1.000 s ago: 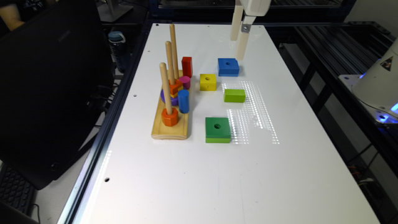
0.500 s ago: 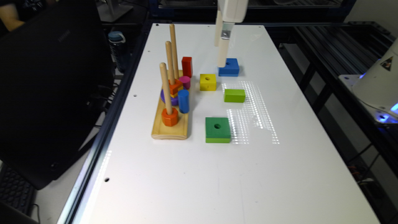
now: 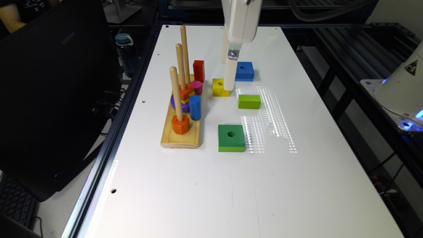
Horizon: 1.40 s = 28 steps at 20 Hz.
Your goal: Pick up green block.
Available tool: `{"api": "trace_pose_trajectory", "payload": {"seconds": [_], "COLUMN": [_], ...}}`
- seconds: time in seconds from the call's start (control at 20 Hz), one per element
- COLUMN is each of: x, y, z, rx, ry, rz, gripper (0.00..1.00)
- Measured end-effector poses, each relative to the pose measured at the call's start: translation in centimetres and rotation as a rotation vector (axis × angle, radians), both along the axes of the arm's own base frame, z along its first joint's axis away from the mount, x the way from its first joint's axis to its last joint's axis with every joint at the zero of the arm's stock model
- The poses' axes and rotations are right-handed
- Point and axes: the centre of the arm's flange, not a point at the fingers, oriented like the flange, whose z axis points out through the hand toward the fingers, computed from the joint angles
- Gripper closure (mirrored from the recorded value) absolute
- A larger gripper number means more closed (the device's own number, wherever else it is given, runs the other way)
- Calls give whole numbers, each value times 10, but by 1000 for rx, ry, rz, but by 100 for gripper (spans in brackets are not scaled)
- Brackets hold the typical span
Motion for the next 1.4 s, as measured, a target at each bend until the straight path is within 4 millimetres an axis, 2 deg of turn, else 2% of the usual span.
{"api": "trace_pose_trajectory", "payload": {"seconds": [0.15, 0.35, 1.4], "x": [0, -1, -1], "y": [2, 29, 47], "z": [0, 2, -1], "rx": [3, 5, 7], "ry": [0, -5, -2], "rz": [-3, 4, -3], "gripper": [0, 0, 0]}}
